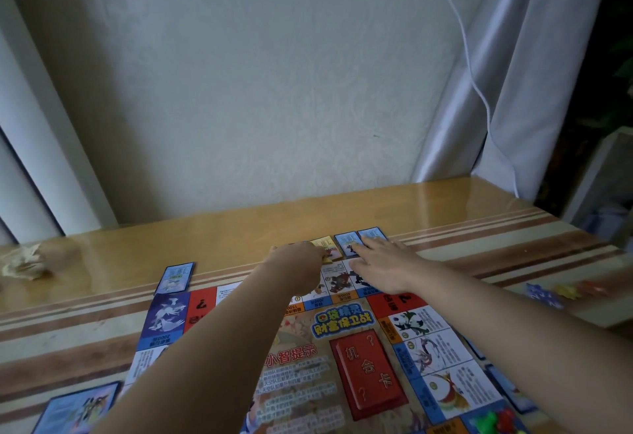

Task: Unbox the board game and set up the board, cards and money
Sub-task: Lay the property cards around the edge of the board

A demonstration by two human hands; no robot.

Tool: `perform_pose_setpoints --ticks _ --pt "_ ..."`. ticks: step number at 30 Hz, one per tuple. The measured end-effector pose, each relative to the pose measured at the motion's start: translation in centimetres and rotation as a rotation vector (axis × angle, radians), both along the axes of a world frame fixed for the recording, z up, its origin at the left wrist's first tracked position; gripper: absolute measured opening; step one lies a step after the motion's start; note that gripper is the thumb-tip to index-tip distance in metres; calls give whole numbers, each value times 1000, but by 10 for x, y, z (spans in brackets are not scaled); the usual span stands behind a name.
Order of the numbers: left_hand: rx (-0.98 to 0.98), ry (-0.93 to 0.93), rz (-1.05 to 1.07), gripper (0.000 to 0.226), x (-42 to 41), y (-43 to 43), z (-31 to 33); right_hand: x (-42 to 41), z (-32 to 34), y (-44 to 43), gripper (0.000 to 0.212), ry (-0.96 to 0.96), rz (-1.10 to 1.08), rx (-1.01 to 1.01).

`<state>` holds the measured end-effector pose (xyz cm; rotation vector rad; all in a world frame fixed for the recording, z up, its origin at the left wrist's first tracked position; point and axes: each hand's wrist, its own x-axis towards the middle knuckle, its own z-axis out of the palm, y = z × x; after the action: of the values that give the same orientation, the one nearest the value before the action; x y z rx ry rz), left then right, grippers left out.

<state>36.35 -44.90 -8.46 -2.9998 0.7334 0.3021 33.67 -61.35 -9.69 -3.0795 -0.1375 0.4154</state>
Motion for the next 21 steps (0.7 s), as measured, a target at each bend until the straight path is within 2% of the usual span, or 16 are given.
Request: perform_pose_setpoints --ticks 8,10,12,14,15,19,21 --pt "-2 3 -3 45 0 -1 1 -2 7 -4 57 -47 8 32" --pt "-48 -23 -4 44 0 -2 3 -4 12 -7 57 -61 -1 57" --pt "-178 -68 0 43 -2 -2 9 -9 19 -8 55 -109 -2 106" --pt "-443 -29 47 47 -8 3 21 -18 32 -4 51 -202 10 229" --pt "-637 52 94 48 -14 7 28 -24 41 -2 48 -250 13 330" --pt "-1502 694 337 31 -64 26 61 -55 83 14 35 -302 -20 836" --pt "-1694 890 377 40 -94 35 76 -75 102 23 28 -298 -25 1013"
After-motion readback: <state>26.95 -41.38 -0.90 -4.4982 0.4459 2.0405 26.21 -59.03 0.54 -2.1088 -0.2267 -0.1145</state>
